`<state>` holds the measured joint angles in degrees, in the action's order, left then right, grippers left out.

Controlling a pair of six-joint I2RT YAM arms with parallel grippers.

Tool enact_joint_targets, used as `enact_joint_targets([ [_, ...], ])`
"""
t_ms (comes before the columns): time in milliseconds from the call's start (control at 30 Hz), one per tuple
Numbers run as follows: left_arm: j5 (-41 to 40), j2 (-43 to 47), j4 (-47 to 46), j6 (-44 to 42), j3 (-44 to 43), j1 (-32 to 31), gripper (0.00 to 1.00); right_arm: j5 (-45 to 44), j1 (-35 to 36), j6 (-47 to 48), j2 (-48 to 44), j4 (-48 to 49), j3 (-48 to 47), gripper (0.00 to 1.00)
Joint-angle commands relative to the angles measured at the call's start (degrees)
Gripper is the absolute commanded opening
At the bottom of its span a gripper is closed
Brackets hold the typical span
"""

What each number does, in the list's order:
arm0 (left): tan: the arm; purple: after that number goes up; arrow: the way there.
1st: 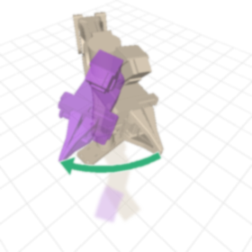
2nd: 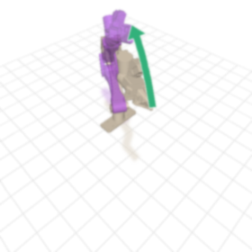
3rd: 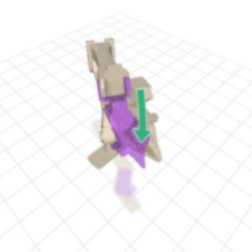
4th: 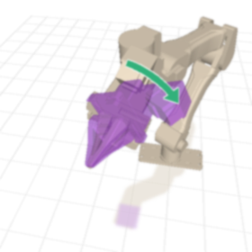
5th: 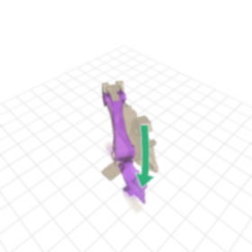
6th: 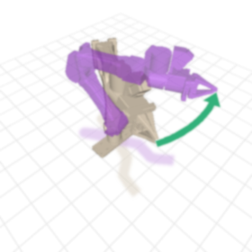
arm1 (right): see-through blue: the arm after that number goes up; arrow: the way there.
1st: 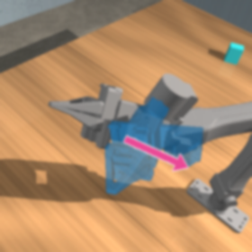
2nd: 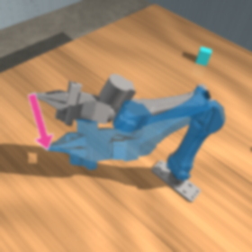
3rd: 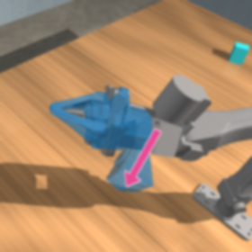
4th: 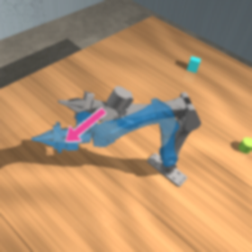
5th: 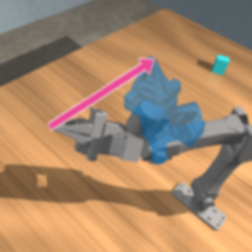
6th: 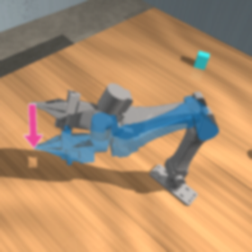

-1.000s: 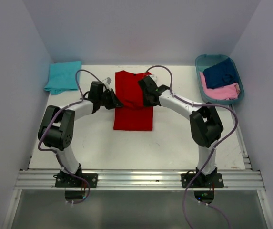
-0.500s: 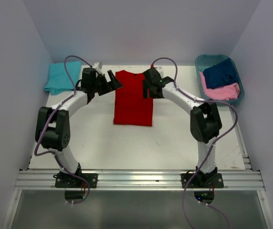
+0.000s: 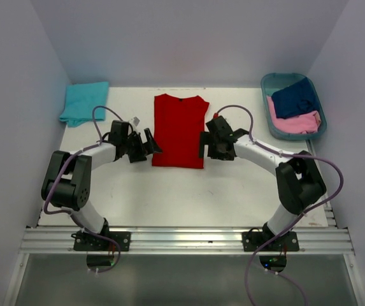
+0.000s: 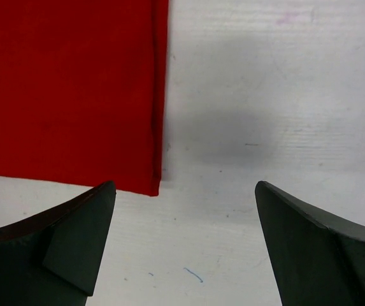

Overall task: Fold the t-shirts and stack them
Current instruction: Grab one side of the 2/3 rectangular tshirt with both arms

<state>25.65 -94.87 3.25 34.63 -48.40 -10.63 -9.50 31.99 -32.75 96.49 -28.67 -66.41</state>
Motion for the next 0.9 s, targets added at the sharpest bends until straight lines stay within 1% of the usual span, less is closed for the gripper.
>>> enact_joint_targets([
  [0, 3.9, -2.2, -1.0, -1.9, -2.5, 0.1, 1.0, 6.4, 0.1, -4.6, -0.3, 6.1, 1.2, 0.95],
  [200, 4.7, -3.7, 1.6, -2.1, -3.5, 0.1, 1.0, 9.3, -0.7, -8.0, 1.9, 9.2, 2.5, 0.91],
  [300, 5.3, -5.0, 2.8, -2.2, -3.4, 0.1, 1.0, 12.6, -1.1, -10.1, 3.4, 11.2, 3.5, 0.88],
  [400, 5.4, -5.1, 3.7, -2.0, -2.4, 0.1, 1.0, 12.9, -1.1, -11.7, 4.3, 12.2, 4.3, 0.82],
  [433, 5.1, -4.9, 4.6, -2.2, -2.2, 0.1, 1.0, 12.9, -1.1, -12.1, 4.3, 12.5, 4.6, 0.79],
  [533, 4.7, -4.7, 6.1, -2.4, -1.3, 0.1, 1.0, 13.0, -1.1, -13.1, 4.1, 12.8, 5.9, 0.74],
  [567, 4.6, -4.3, 6.2, -2.4, -1.0, 0.1, 1.0, 13.0, -1.1, -13.5, 4.0, 13.0, 6.6, 0.7],
  [633, 4.5, -4.2, 6.5, -2.3, 0.0, 0.1, 1.0, 12.7, -1.1, -13.8, 3.7, 13.4, 7.3, 0.67],
  [667, 4.6, -4.1, 6.6, -2.3, 0.3, 0.1, 1.0, 12.6, -1.1, -14.1, 3.7, 13.5, 7.9, 0.63],
  [800, 5.0, -4.3, 6.8, -2.3, 2.9, 0.1, 1.0, 12.7, -1.1, -15.0, 3.4, 14.8, 9.8, 0.57],
  [867, 5.1, -4.0, 6.7, -2.3, 4.4, 0.0, 1.0, 12.6, -1.1, -15.2, 3.2, 15.1, 10.9, 0.56],
])
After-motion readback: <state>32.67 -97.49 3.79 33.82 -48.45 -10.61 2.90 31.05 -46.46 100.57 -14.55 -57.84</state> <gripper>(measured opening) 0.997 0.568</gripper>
